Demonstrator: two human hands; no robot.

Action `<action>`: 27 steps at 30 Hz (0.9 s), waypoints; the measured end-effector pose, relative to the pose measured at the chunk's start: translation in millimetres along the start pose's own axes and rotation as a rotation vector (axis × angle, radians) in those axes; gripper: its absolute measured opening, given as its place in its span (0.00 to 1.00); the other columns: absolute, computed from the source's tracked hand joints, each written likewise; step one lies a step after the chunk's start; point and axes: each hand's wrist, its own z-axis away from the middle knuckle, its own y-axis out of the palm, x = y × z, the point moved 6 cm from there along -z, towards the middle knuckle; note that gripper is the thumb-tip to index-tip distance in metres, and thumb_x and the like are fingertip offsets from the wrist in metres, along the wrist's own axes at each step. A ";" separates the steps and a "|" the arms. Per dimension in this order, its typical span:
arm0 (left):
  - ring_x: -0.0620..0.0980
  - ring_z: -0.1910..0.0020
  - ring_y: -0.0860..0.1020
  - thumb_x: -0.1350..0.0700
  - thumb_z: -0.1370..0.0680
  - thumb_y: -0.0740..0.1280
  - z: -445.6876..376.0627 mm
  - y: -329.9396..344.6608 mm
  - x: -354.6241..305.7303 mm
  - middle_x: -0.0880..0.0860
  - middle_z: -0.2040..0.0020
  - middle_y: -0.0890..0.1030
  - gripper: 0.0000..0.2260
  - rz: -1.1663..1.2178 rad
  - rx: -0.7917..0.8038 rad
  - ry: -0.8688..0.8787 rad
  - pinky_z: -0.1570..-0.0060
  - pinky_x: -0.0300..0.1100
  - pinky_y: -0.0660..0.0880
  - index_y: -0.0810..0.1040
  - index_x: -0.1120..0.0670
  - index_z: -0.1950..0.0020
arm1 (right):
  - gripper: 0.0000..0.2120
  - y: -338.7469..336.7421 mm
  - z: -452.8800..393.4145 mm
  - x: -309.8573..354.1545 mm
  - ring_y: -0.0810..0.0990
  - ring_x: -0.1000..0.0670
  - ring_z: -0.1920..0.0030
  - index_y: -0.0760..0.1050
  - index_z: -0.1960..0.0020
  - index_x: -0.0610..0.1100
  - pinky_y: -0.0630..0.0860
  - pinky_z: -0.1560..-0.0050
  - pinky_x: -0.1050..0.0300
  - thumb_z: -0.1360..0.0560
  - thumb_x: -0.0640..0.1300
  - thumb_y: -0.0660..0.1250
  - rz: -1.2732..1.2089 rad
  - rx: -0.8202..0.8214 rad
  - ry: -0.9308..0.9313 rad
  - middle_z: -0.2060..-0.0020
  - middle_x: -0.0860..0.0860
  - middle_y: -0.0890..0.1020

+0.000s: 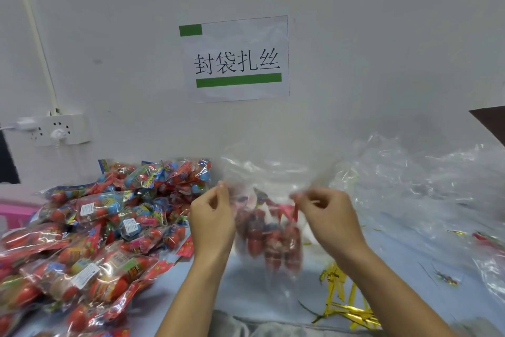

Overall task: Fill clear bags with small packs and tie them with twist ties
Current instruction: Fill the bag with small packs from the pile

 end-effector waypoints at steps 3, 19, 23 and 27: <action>0.46 0.70 0.56 0.56 0.17 0.61 4.2 5.4 3.3 0.47 0.73 0.58 0.22 -0.017 0.031 0.010 0.67 0.42 0.55 0.63 0.59 0.69 | 0.12 -10.4 -3.9 1.1 0.82 0.60 0.64 0.82 0.65 0.45 0.76 0.58 0.67 0.22 0.43 0.71 -0.057 0.041 0.006 0.67 0.56 0.85; 0.48 0.63 0.74 0.62 0.20 0.64 9.5 7.5 -2.5 0.53 0.65 0.78 0.10 0.110 0.109 -0.115 0.58 0.44 0.72 0.78 0.59 0.61 | 0.05 -12.1 -9.1 -24.0 0.85 0.49 0.54 0.80 0.56 0.48 0.79 0.53 0.56 0.22 0.40 0.70 -0.125 0.057 0.134 0.59 0.50 0.85; 0.48 0.61 0.74 0.56 0.23 0.63 11.6 8.1 -24.1 0.53 0.64 0.77 0.07 0.180 0.210 -0.014 0.57 0.43 0.71 0.77 0.57 0.58 | 0.01 -15.8 -13.7 -21.7 0.86 0.50 0.57 0.78 0.51 0.41 0.82 0.54 0.58 0.21 0.38 0.69 -0.257 0.012 0.081 0.61 0.48 0.85; 0.45 0.54 0.78 0.52 0.32 0.58 18.5 13.4 -18.9 0.48 0.54 0.81 0.17 0.228 0.358 -0.147 0.48 0.49 0.74 0.77 0.55 0.47 | 0.02 -12.7 -10.2 -32.3 0.86 0.55 0.60 0.78 0.50 0.42 0.77 0.61 0.65 0.20 0.37 0.67 -0.244 0.052 0.142 0.59 0.49 0.85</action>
